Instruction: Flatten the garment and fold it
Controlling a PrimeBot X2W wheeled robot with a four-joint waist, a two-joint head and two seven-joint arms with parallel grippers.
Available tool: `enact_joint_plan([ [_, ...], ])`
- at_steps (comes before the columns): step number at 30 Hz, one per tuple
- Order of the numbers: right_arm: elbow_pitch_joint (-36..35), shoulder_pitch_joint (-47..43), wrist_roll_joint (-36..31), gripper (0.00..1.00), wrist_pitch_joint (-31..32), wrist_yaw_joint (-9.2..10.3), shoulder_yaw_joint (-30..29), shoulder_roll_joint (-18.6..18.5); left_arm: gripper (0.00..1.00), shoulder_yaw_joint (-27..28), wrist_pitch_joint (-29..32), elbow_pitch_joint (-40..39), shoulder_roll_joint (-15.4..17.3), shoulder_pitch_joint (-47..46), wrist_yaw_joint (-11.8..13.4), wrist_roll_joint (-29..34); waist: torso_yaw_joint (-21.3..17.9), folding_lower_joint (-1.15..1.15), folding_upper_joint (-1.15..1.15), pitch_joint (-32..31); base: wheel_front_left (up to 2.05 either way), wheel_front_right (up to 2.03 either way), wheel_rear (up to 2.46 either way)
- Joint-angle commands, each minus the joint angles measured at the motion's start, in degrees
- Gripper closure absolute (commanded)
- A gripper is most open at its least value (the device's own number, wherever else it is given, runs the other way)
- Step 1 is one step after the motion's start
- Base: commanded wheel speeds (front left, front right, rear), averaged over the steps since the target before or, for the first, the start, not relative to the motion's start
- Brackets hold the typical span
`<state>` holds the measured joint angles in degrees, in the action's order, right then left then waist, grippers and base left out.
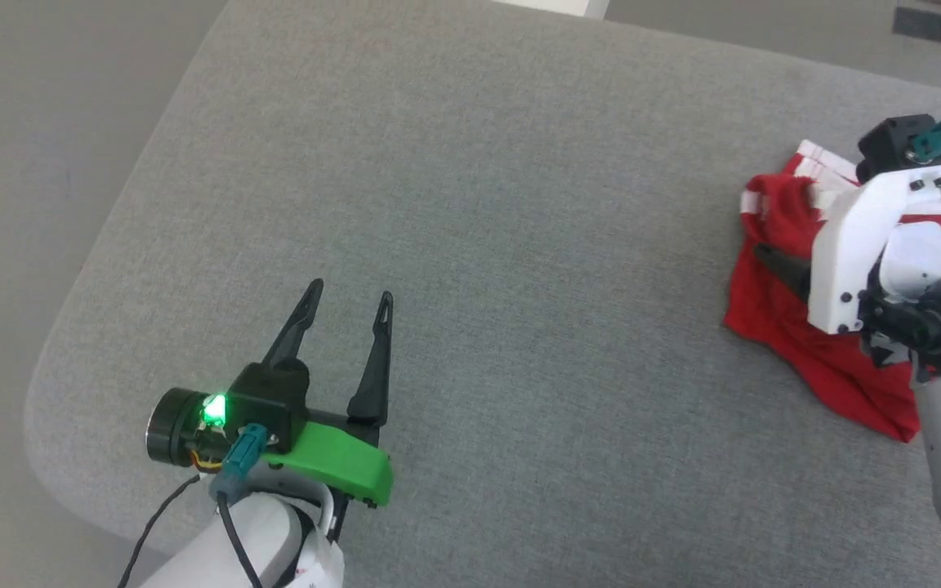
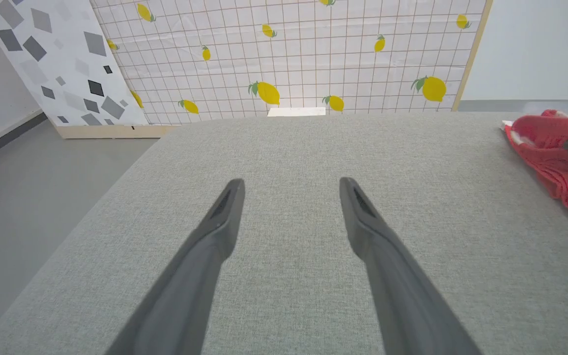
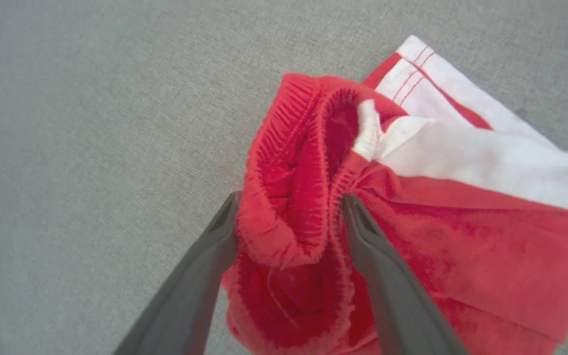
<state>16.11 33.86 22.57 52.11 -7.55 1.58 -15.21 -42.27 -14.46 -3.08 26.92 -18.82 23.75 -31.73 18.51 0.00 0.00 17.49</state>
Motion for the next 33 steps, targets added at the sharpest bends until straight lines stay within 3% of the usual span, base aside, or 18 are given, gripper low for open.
enact_joint_plan([
  [1,-0.6,0.7,1.3,0.00,-0.9,0.06,0.8,0.2,0.00,0.2,-0.4,0.2,0.0,-0.3,-0.1,0.1,-1.4,0.00,0.00,-1.7,0.00,0.00,0.00],
  [8,-3.6,2.6,5.7,0.00,-7.9,0.06,4.8,-2.3,0.00,0.8,-0.1,0.6,1.1,-0.1,-0.4,-0.6,-4.9,0.00,0.00,-6.2,0.00,0.00,0.00],
  [15,-7.6,3.7,6.3,0.00,-25.6,0.06,12.9,-12.5,0.00,2.3,0.9,0.0,1.8,0.1,0.0,-2.4,-7.8,0.00,0.00,-9.6,0.00,0.00,0.00],
  [21,-7.4,0.3,6.1,0.00,-41.3,0.06,12.0,-16.7,0.00,3.1,1.9,-0.7,2.6,0.7,0.6,-3.4,-10.2,0.00,0.00,-11.4,0.00,0.00,0.00],
  [27,-8.7,-8.9,5.0,0.00,-52.5,0.06,4.8,-14.7,0.00,3.5,2.8,-1.3,3.9,1.6,1.1,-4.1,-12.4,0.00,0.00,-12.1,0.00,0.00,0.00],
  [33,-13.8,-22.1,0.9,0.00,-58.4,0.06,-3.4,-6.7,0.00,3.5,4.0,-1.4,5.3,1.8,1.0,-4.3,-13.7,0.00,0.00,-11.9,0.00,0.00,0.00],
])
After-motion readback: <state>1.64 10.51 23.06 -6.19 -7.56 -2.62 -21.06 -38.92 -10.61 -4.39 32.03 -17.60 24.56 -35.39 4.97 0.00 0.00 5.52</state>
